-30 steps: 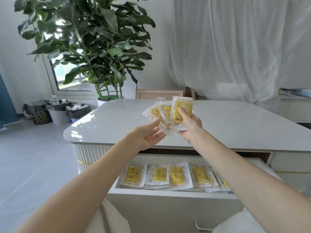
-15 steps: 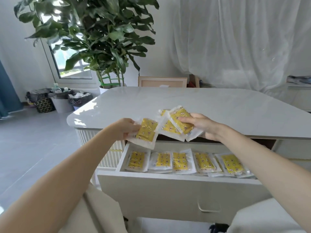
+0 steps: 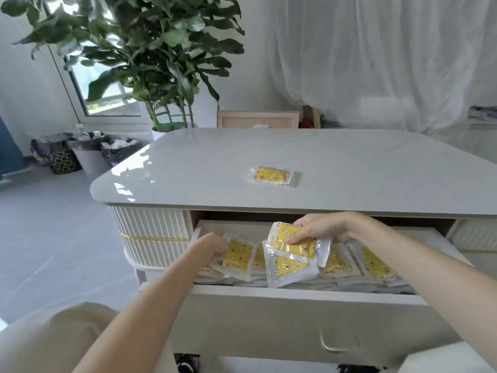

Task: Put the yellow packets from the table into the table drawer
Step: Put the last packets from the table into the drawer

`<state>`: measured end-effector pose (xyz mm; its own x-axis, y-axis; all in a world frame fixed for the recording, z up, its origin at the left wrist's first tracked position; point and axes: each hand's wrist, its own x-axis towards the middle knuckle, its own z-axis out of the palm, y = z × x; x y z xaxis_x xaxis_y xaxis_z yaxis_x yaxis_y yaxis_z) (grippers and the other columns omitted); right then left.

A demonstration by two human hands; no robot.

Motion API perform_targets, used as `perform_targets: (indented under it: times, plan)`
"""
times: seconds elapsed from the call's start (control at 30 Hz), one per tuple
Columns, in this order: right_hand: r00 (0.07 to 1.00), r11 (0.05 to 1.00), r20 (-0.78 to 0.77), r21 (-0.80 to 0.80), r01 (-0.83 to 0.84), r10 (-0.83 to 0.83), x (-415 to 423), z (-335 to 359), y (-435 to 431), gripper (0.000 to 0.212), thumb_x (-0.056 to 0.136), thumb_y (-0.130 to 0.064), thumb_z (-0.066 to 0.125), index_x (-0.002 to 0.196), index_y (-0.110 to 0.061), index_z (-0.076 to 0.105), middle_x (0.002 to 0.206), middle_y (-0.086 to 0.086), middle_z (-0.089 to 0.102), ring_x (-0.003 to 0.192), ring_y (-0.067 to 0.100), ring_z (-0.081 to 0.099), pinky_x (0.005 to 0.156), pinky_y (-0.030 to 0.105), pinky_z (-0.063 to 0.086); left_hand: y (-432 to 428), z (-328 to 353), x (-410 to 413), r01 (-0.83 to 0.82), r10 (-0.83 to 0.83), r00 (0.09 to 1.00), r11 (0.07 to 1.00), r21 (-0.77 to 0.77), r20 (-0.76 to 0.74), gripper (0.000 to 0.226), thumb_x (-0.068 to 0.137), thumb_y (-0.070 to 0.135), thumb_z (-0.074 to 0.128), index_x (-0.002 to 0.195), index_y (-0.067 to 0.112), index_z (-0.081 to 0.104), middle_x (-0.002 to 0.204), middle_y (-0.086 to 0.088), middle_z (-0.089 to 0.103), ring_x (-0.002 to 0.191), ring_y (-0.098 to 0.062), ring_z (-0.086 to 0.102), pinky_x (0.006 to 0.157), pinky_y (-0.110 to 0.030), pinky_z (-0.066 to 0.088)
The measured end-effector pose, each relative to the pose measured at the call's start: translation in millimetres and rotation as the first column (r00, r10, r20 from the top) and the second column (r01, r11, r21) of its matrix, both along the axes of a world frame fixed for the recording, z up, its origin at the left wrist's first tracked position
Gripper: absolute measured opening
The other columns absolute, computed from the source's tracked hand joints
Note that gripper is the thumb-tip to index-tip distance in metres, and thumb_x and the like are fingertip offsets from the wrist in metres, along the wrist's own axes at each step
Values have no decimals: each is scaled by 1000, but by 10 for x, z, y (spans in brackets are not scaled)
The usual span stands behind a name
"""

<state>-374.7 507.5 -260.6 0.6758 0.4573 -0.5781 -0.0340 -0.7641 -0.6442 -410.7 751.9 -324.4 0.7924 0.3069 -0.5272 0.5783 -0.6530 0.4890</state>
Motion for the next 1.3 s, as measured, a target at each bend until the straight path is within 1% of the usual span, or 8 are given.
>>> perform_targets:
  times: [0.23,0.33,0.47,0.63,0.87,1.03,1.2,1.3]
  plan:
    - [1000,999,-26,-32,15,-16,128,-195,-69,27,85,-34,69,100,-13,60,116,16,68,108,34,65,99,49,46,8,-67,116,-38,36,993,999,14,114,38,89,-1,54,127,-6,52,68,-4,44,65,-19,47,53,-25,39]
    - [999,998,-1,-48,32,-32,129,-245,-70,32,81,-37,70,100,-14,59,116,17,68,99,30,66,94,46,48,-48,-121,106,-53,34,989,990,127,144,53,86,-2,51,137,-1,39,103,-13,58,90,-23,60,68,-28,51]
    - [998,998,8,-34,57,-57,107,-273,-85,19,89,-29,65,97,-12,59,105,13,70,92,25,66,90,41,51,-95,-129,54,67,-138,971,940,335,195,61,83,11,59,140,18,38,142,-16,33,135,-34,29,106,-42,36]
    - [994,995,59,-42,93,-90,118,-279,-150,23,89,-32,64,100,-13,56,109,19,67,92,26,63,95,46,48,0,-149,-66,615,-617,782,741,269,-90,90,75,52,71,148,42,18,159,6,12,145,-26,17,116,-47,22]
    - [985,986,52,-15,167,-166,151,-300,-198,25,89,-31,65,102,-13,55,100,14,66,90,26,63,84,41,51,-32,-219,-11,635,-635,761,691,345,-130,74,93,40,53,151,36,7,161,5,2,147,-26,13,118,-42,17]
    - [979,980,49,-11,197,-196,146,-324,-250,29,87,-33,67,105,-12,58,107,16,70,98,30,67,94,45,50,-100,-204,-21,663,-653,739,660,354,-166,97,81,56,62,152,33,-1,160,4,-9,148,-24,2,119,-47,14]
    - [972,965,-24,114,236,-235,69,-302,-342,19,91,-23,64,106,-12,59,111,13,70,98,29,68,89,42,53,-346,-12,-26,528,-534,808,844,96,247,73,89,47,57,149,18,27,156,1,26,141,-19,30,112,-31,29]
    - [962,934,-49,229,273,-269,23,-285,-360,22,91,-23,63,109,-12,58,103,9,69,89,24,67,79,36,54,-565,81,-41,491,-429,855,852,-184,291,51,92,44,52,135,16,52,131,4,54,120,-16,53,97,-25,43]
